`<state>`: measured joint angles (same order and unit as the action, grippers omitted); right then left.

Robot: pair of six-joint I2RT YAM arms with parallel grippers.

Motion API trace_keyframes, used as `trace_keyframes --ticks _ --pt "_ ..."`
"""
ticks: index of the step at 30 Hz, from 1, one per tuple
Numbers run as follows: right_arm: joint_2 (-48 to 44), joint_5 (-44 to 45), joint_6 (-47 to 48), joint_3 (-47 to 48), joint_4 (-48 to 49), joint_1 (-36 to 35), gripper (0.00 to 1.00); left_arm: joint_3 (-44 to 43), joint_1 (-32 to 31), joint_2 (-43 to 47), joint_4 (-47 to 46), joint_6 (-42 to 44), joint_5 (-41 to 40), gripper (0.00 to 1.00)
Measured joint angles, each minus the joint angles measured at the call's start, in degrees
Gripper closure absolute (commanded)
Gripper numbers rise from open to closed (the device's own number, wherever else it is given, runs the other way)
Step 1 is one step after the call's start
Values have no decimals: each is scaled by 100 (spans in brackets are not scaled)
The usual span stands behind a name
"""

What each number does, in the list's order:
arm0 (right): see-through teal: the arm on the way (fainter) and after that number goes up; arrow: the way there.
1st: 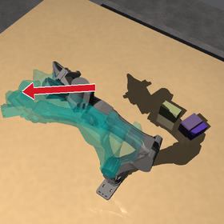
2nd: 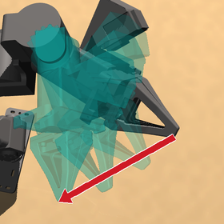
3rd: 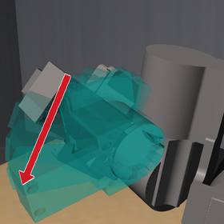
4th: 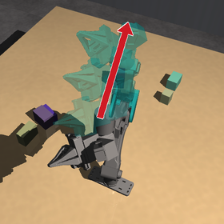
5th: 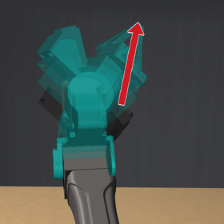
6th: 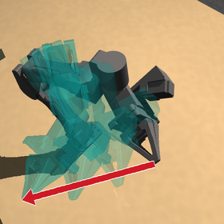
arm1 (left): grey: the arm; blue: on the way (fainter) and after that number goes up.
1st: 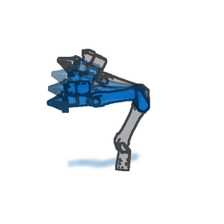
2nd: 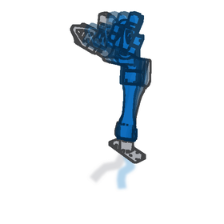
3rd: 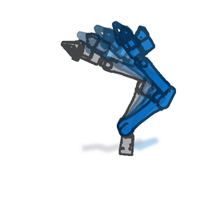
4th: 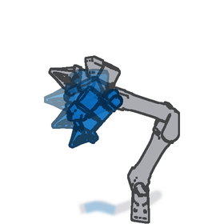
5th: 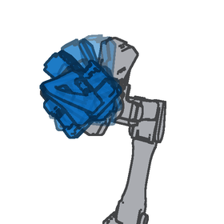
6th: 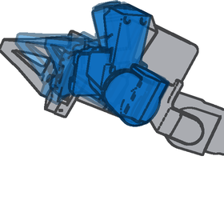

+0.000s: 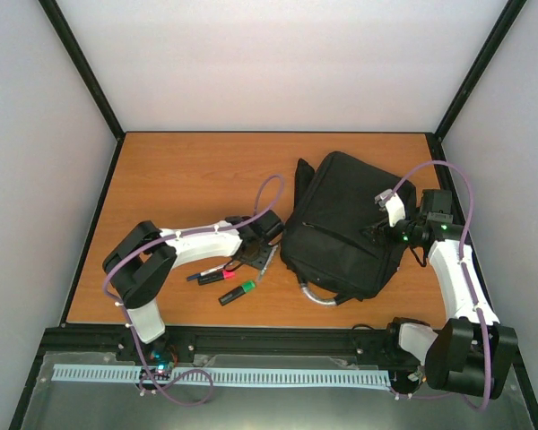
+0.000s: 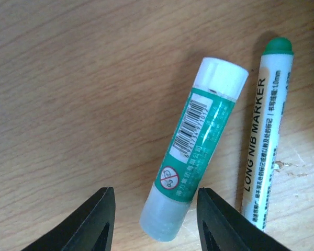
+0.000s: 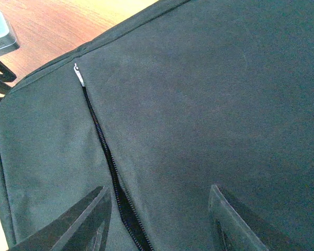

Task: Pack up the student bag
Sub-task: Pick up the stationery from the center of the board.

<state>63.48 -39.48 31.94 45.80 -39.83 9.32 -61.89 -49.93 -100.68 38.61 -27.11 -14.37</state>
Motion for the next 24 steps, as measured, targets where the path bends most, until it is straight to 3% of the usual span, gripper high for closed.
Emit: trace_keyframes --ticks 7,24 --pt "2 4 13 0 -4 0 47 114 28 0 -188 251 278 57" --pt "31 4 46 0 -37 0 47 87 28 -114 -103 352 278 89"
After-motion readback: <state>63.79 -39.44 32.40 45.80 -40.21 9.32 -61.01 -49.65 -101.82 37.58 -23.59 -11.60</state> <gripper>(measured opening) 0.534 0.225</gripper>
